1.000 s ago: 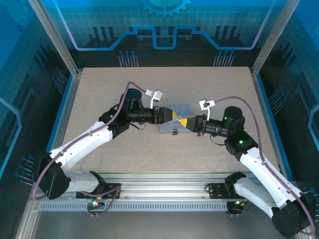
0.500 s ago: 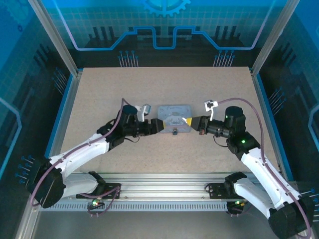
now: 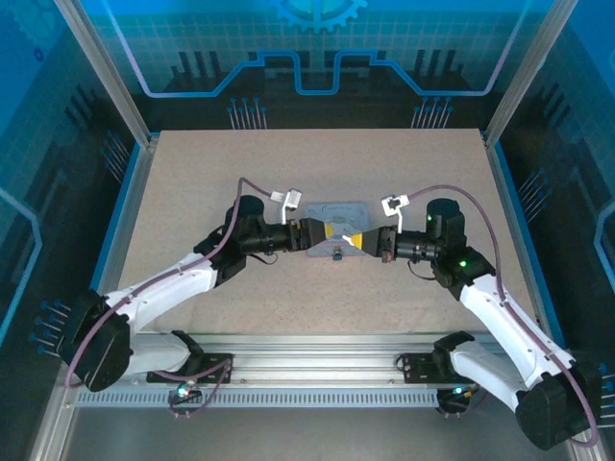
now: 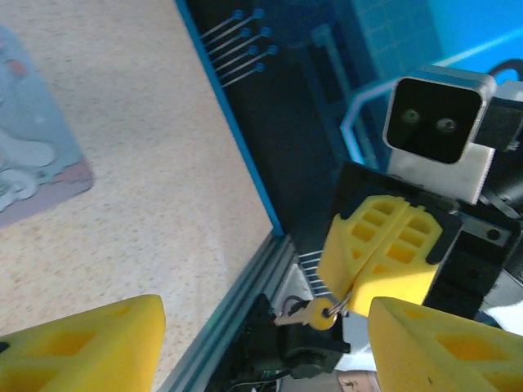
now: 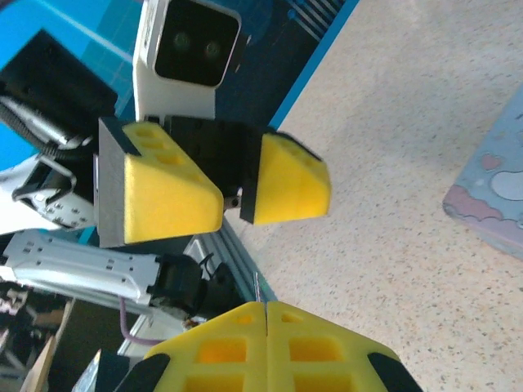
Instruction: Unlock the padlock with the key
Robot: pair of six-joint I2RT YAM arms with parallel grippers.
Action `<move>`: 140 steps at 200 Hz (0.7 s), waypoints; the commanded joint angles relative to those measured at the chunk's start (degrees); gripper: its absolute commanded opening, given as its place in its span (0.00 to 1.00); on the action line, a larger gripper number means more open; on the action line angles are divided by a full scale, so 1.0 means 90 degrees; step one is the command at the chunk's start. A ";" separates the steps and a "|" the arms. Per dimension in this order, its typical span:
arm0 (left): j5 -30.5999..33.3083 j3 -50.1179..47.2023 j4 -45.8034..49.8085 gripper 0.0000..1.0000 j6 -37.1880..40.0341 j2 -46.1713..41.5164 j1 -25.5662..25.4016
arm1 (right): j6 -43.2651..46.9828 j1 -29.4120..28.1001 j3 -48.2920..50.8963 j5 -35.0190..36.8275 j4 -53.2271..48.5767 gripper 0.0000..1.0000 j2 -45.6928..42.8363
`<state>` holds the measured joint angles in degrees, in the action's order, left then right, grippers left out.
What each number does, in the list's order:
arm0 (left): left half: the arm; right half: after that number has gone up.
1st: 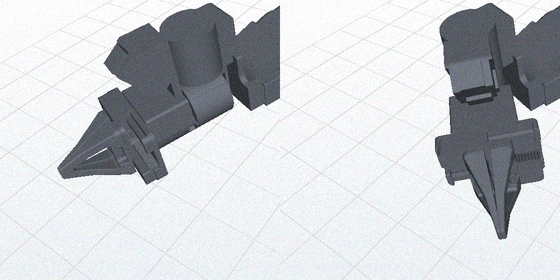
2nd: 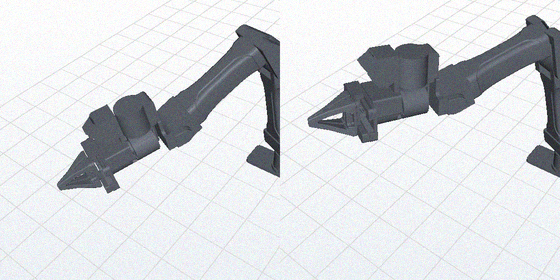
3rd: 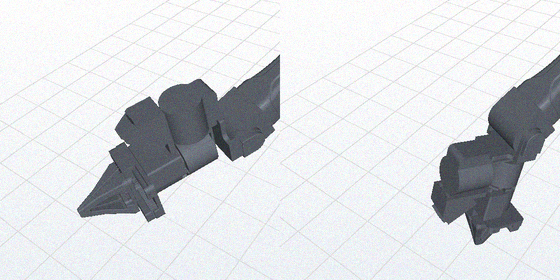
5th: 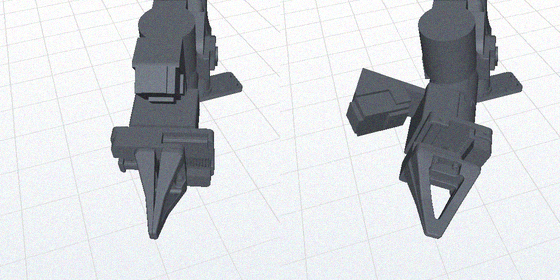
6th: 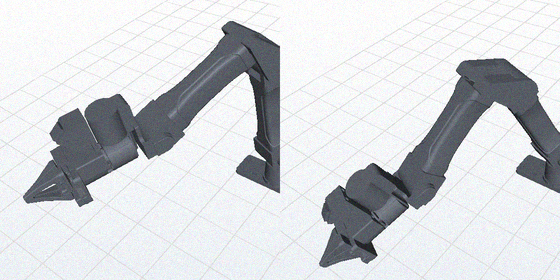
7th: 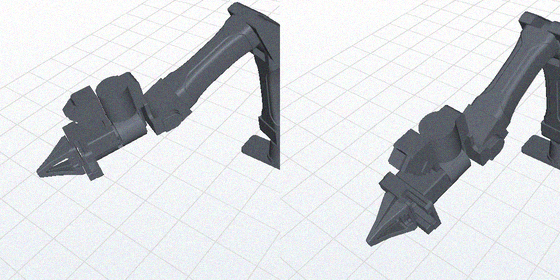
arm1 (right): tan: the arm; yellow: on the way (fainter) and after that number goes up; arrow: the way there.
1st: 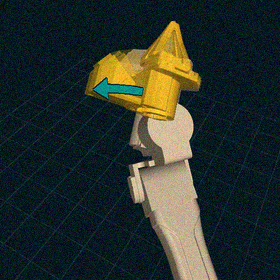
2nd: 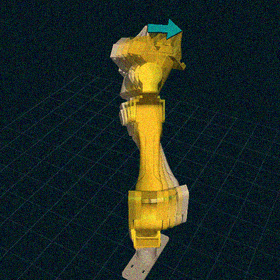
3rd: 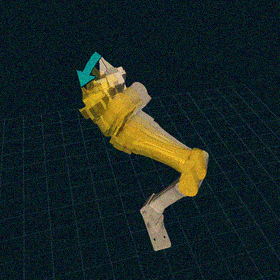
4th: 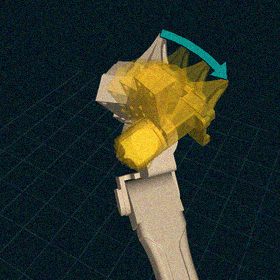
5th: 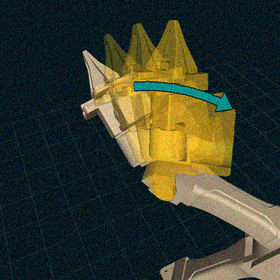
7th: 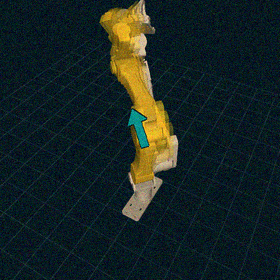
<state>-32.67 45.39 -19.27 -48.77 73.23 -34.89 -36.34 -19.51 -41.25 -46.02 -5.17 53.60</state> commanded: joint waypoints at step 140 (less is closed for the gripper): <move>-0.1341 0.0767 -0.0293 0.19 0.0155 0.0525 -0.0317 | -0.0015 0.0021 -0.0326 -0.0611 0.0008 0.00 0.0099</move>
<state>-43.29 50.17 -24.29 -50.26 77.69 -37.41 -35.97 -19.90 -42.70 -50.46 -5.34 54.65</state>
